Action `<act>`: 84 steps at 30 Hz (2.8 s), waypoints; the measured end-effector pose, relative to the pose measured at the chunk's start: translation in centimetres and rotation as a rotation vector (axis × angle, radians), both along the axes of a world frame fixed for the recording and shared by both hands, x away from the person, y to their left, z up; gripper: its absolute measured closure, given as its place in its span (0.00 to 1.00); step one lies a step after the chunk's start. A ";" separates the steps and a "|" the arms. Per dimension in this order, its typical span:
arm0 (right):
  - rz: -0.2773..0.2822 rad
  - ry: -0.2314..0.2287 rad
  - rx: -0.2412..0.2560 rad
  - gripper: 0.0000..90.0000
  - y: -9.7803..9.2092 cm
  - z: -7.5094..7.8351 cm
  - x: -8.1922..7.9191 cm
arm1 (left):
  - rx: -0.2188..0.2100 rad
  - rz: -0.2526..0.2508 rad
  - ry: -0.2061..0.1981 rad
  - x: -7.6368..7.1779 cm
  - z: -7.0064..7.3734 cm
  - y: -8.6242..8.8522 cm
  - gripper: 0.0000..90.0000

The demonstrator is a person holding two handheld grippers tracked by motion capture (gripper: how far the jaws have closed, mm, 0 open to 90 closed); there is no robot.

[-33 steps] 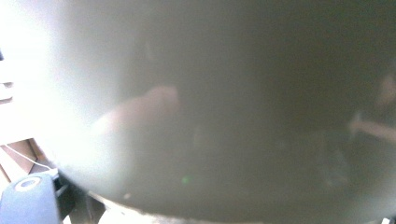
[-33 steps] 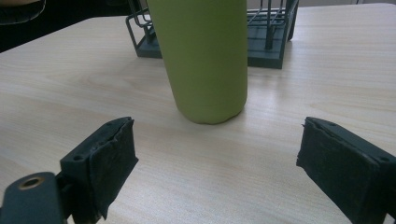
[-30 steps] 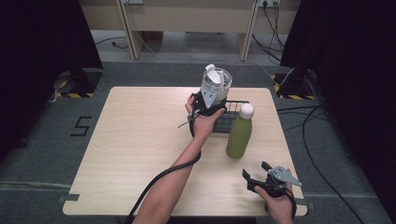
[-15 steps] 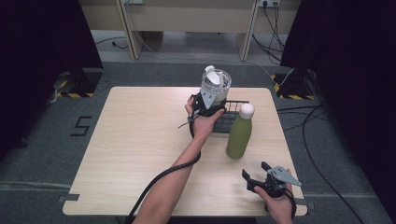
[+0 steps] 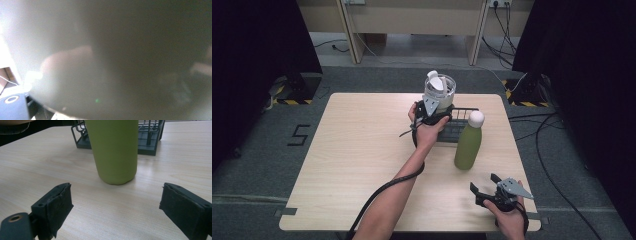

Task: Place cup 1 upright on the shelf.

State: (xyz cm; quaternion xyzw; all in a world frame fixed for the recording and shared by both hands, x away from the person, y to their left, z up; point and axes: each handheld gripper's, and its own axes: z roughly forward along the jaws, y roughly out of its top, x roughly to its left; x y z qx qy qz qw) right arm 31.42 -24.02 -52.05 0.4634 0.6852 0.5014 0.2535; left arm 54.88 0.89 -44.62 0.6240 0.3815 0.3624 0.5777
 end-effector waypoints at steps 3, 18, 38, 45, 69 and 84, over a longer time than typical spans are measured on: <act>0.005 0.001 0.001 0.09 0.0 0.0 0.0 | -0.002 -0.009 -0.001 -0.1 0.0 0.1 0.08; 0.009 0.000 -0.002 0.08 0.0 0.0 0.0 | 0.010 -0.006 -0.041 -0.6 -0.3 0.4 0.09; 0.009 0.000 -0.004 0.08 0.0 0.0 0.0 | -0.003 0.000 -0.054 -1.2 -0.4 0.6 0.10; 0.010 0.001 -0.002 0.08 0.0 0.0 0.0 | 0.001 0.004 -0.064 -1.4 -0.4 0.7 0.09; 0.010 0.004 -0.002 0.08 0.1 0.0 0.0 | 0.000 0.007 -0.078 -2.2 -0.5 1.0 0.09; 0.010 0.003 -0.003 0.07 0.0 0.0 0.0 | -0.020 0.000 -0.107 -2.5 -1.1 1.3 0.09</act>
